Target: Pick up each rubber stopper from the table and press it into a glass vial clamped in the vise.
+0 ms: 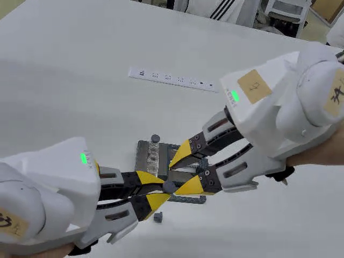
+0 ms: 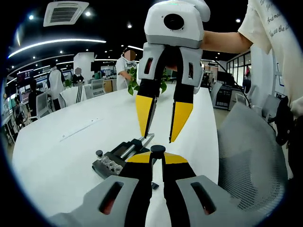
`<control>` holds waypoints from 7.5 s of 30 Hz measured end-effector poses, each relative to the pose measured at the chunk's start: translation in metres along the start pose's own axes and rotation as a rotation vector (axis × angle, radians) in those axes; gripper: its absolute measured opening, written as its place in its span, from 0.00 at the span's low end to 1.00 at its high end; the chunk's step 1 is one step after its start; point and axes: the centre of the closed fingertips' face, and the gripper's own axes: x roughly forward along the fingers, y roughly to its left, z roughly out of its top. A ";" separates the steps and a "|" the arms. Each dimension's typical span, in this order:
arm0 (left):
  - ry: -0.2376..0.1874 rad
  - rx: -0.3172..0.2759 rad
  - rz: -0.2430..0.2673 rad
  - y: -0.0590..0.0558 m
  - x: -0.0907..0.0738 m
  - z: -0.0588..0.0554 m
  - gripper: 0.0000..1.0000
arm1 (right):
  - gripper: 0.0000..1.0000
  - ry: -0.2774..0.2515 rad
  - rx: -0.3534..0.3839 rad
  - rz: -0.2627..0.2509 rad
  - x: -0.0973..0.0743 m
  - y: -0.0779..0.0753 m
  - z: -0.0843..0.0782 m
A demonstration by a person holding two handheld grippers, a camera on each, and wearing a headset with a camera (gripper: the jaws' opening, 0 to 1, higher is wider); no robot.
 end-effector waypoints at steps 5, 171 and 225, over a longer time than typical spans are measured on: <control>-0.001 -0.011 -0.001 0.000 0.000 0.000 0.04 | 0.10 0.025 -0.033 0.016 0.005 0.001 0.000; 0.191 -0.204 0.316 0.064 -0.044 -0.090 0.96 | 0.04 0.275 -0.320 0.182 0.072 -0.112 -0.068; 0.185 -0.230 0.294 0.057 -0.038 -0.098 0.93 | 0.04 0.314 -0.038 0.152 0.074 -0.107 -0.073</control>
